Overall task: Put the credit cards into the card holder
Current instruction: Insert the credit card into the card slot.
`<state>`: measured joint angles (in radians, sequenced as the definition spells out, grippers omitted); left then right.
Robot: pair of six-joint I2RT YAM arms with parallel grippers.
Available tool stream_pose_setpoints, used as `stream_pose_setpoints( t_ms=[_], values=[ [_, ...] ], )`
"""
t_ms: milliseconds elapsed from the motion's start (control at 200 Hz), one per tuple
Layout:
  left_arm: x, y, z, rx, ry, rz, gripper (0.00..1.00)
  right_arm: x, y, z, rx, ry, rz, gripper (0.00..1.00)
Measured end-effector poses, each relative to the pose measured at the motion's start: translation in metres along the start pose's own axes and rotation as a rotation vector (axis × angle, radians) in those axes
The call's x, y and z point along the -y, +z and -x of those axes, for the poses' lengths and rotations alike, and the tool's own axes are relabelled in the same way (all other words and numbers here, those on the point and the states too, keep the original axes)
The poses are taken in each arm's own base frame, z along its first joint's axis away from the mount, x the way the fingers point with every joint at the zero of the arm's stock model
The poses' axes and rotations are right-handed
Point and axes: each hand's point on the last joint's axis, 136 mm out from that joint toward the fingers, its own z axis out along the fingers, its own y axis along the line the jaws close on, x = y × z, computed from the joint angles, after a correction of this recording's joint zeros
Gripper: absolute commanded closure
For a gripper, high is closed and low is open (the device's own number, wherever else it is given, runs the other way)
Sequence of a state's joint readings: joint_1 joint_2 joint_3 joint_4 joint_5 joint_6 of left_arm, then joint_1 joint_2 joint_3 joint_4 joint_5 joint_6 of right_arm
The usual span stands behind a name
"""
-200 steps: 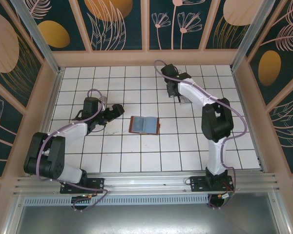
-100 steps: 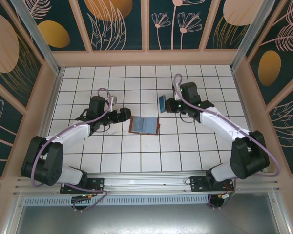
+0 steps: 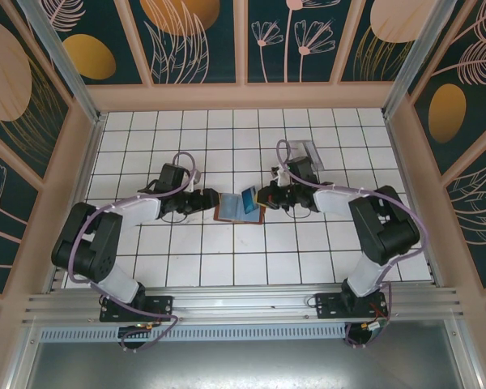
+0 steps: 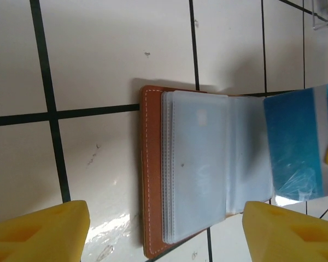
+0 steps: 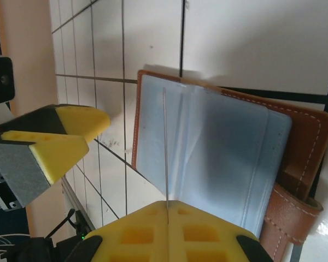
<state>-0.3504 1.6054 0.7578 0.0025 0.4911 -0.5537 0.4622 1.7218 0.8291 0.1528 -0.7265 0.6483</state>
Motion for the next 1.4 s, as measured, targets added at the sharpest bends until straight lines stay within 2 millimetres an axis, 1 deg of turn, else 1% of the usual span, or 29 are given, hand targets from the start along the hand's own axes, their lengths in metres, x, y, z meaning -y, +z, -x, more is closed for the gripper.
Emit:
stream_pose_setpoints(
  t_ms=[85,200,305,465,536,571,731,911,1026,1146,1241,1396],
  values=[
    [-0.002,0.002,-0.001,-0.009,-0.006,0.002,0.33,0.008,0.009,-0.006,-0.031,0.025,0.002,1.0],
    [-0.003,0.005,-0.002,-0.021,-0.009,0.002,0.37,0.013,0.018,-0.012,-0.065,0.042,0.017,1.0],
    [-0.004,0.006,-0.004,-0.027,-0.009,0.003,0.49,0.015,0.022,-0.015,-0.083,0.046,0.027,1.0],
    [-0.007,0.011,-0.008,-0.05,-0.023,0.001,0.57,0.018,0.026,-0.018,-0.104,0.052,0.042,1.0],
    [-0.008,0.012,-0.01,-0.055,-0.024,0.003,0.66,0.019,0.029,-0.02,-0.116,0.053,0.053,1.0],
    [-0.009,0.013,-0.01,-0.058,-0.026,0.005,0.68,0.019,0.03,-0.02,-0.121,0.052,0.058,1.0],
    [-0.014,0.018,-0.014,-0.073,-0.04,0.017,0.72,0.012,0.031,-0.02,-0.129,0.03,0.098,1.0],
    [-0.019,0.019,-0.012,-0.06,-0.047,0.044,0.77,0.006,0.03,-0.019,-0.13,0.005,0.126,1.0],
    [-0.022,0.019,-0.009,-0.046,-0.054,0.064,0.78,0.004,0.03,-0.02,-0.136,-0.017,0.14,1.0],
    [-0.025,0.018,-0.007,-0.034,-0.063,0.079,0.78,0.004,0.03,-0.021,-0.142,-0.044,0.145,1.0],
    [-0.027,0.021,-0.007,-0.033,-0.068,0.085,0.8,0.004,0.033,-0.017,-0.147,-0.067,0.141,1.0],
    [-0.029,0.023,-0.007,-0.036,-0.071,0.086,0.81,0.011,0.041,-0.015,-0.163,-0.082,0.135,1.0]
  ],
)
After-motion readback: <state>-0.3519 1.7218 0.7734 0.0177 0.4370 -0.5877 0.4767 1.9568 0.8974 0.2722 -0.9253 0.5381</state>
